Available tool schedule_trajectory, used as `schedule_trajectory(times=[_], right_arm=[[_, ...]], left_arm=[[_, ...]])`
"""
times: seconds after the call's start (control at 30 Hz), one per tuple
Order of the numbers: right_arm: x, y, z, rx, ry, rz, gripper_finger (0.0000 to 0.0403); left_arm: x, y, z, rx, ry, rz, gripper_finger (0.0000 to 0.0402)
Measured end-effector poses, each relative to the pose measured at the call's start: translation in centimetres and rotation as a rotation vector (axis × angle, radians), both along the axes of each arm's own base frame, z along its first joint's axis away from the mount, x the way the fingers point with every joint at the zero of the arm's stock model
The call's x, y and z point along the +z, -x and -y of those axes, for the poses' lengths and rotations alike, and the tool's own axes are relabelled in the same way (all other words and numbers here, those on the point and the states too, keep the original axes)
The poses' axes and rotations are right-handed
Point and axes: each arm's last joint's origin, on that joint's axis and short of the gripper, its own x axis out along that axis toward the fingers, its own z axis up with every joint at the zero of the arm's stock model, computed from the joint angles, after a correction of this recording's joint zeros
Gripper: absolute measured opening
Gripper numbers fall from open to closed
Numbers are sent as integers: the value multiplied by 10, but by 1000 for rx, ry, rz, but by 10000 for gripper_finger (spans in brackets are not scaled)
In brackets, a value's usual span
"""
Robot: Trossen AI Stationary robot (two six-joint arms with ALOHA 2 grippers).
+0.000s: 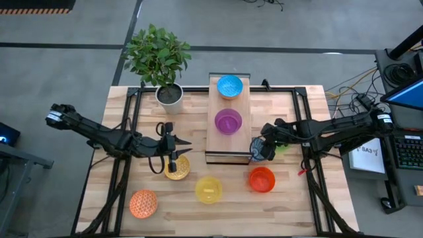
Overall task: Place and stack bowls onto a shelf
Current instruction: Stack the dark blue patterned bowl on top of the blue patterned bowl on the shelf
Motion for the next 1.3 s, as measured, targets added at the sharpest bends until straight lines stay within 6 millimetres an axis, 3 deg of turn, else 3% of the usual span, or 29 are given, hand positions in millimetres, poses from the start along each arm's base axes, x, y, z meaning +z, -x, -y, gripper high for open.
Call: schedule_trajectory(times=[0.27, 0.6, 1.3], right_arm=[[-18, 0, 2, 34, 84, 30, 180], [-42, 5, 3, -8, 119, 71, 153], [-63, 14, 3, -96, 66, 112, 95]], left_arm=[[0, 0, 0, -6, -17, -4, 79], [0, 0, 0, -6, -17, -3, 79], [1, 0, 0, -6, -15, 4, 79]])
